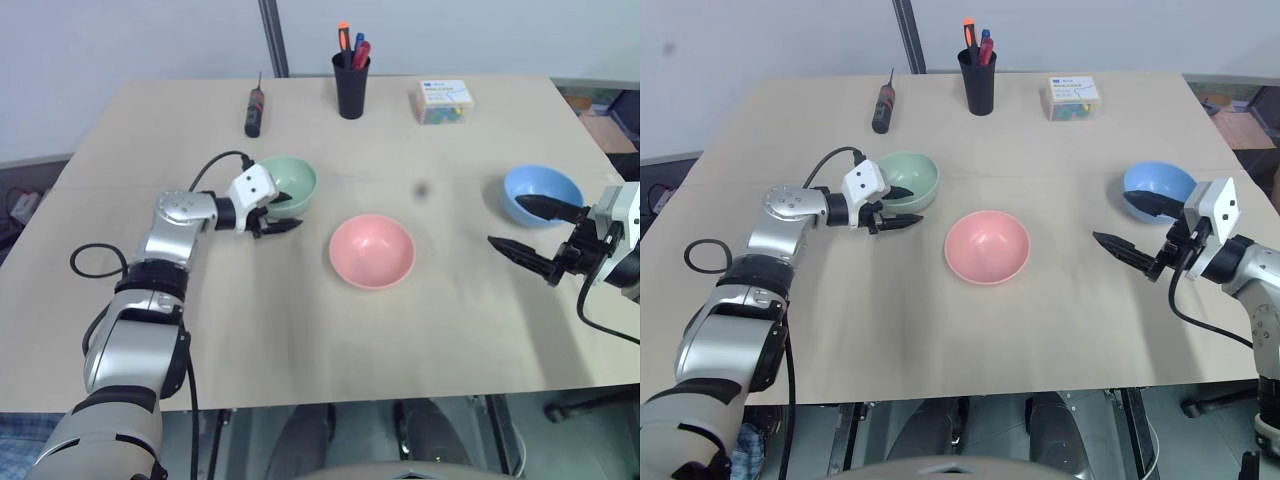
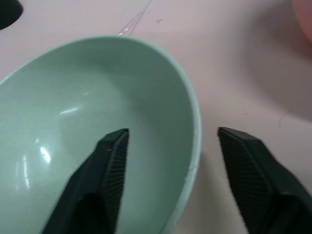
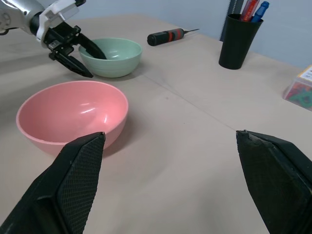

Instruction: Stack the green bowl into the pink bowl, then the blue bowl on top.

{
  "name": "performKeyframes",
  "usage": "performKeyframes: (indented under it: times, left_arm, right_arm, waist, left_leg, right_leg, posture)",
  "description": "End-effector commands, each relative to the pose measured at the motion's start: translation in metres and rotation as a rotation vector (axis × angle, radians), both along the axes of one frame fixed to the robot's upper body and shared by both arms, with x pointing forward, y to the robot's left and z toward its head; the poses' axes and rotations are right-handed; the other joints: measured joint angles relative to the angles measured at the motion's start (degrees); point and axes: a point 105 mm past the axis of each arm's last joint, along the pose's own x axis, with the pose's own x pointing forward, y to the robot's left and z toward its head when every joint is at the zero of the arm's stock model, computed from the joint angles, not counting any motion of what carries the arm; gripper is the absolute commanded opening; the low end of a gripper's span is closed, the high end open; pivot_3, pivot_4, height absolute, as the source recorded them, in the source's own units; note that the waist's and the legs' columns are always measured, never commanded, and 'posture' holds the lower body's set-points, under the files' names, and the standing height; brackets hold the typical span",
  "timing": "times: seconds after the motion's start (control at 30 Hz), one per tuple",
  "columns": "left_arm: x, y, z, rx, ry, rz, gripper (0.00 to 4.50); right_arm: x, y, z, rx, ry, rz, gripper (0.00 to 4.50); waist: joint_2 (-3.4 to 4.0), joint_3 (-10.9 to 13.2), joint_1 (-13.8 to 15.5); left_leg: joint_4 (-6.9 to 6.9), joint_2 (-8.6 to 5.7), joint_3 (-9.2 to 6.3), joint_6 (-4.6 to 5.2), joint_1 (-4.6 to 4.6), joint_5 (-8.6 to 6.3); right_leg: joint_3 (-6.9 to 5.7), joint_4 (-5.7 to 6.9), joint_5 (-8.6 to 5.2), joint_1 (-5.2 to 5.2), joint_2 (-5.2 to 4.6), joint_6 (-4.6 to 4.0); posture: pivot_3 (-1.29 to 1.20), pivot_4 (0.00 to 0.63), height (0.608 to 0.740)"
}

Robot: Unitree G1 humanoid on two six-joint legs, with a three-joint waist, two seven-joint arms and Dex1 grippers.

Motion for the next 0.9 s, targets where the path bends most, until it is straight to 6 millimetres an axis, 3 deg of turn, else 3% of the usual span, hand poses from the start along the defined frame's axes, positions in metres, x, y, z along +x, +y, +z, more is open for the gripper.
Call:
performKeyframes:
  times: [0.03, 0.07, 0.1, 0.13, 0.4, 0.57, 0.7, 0.9]
  left_arm:
    - [0.002, -0.003, 0.014, 0.002, -0.047, -0.019, 1.24]
    - [0.002, -0.005, 0.017, 0.004, -0.058, -0.031, 0.70]
    - [0.002, -0.007, 0.020, 0.005, -0.068, -0.044, 0.52]
    - [0.001, -0.009, 0.022, 0.006, -0.074, -0.053, 0.06]
    - [-0.017, -0.064, 0.066, 0.002, -0.193, -0.308, 0.06]
    - [-0.049, -0.110, 0.089, 0.023, -0.245, -0.546, 0.06]
    - [-0.083, -0.131, 0.081, 0.082, -0.205, -0.742, 0.06]
    - [-0.123, -0.134, 0.055, 0.153, -0.065, -0.926, 0.06]
  right_arm:
    - [-0.003, 0.005, 0.015, -0.025, -0.068, 0.026, 4.50]
    - [-0.003, 0.006, 0.016, -0.024, -0.069, 0.028, 4.50]
    - [-0.003, 0.006, 0.016, -0.023, -0.070, 0.030, 4.50]
    - [-0.003, 0.006, 0.017, -0.022, -0.070, 0.030, 4.50]
    - [-0.002, 0.007, 0.012, -0.036, -0.050, 0.041, 4.50]
    - [-0.001, 0.011, 0.009, -0.035, -0.045, 0.053, 4.50]
    - [0.000, 0.013, 0.008, -0.035, -0.047, 0.059, 4.50]
    - [0.000, 0.014, 0.010, -0.034, -0.057, 0.057, 4.50]
  waist:
    - [0.00, 0.00, -0.01]
    - [0.00, 0.00, -0.01]
    - [0.00, 0.00, 0.00]
    - [0.00, 0.00, 0.03]
    - [-0.02, 0.01, 0.20]
    - [-0.01, 0.01, 0.13]
    - [0.00, 0.01, -0.13]
    - [0.01, 0.01, -0.10]
  left_leg:
    - [0.00, 0.00, 0.00, 0.00, 0.00, 0.00]
    - [0.01, 0.00, 0.00, 0.00, 0.00, 0.00]
    - [0.01, 0.00, 0.00, 0.00, 0.00, 0.00]
    - [0.01, 0.00, 0.00, 0.00, 0.00, 0.00]
    - [0.13, -0.01, -0.13, 0.00, -0.14, 0.00]
    - [0.16, -0.01, -0.16, -0.01, -0.17, 0.00]
    - [0.15, 0.00, -0.11, -0.01, -0.14, 0.01]
    - [0.12, 0.06, 0.01, 0.00, 0.00, 0.01]
  right_leg:
    - [0.00, 0.01, 0.00, 0.00, 0.00, 0.00]
    - [0.00, 0.01, 0.00, 0.00, 0.00, 0.00]
    - [0.00, 0.01, 0.00, 0.00, 0.00, 0.00]
    - [0.00, 0.02, 0.00, 0.00, 0.00, 0.00]
    - [-0.12, 0.00, 0.00, 0.00, -0.01, 0.00]
    - [-0.15, 0.00, 0.00, 0.00, -0.01, 0.00]
    - [-0.09, 0.00, 0.00, 0.00, 0.00, 0.00]
    - [0.05, 0.06, 0.00, 0.02, 0.07, 0.00]
  posture:
    - [0.00, 0.150, 0.740]
    - [0.00, 0.150, 0.740]
    - [0.00, 0.150, 0.740]
    - [0.00, 0.150, 0.740]
    - [0.00, 0.150, 0.740]
    - [0.00, 0.150, 0.740]
    - [0.00, 0.150, 0.740]
    - [0.00, 0.150, 0.740]
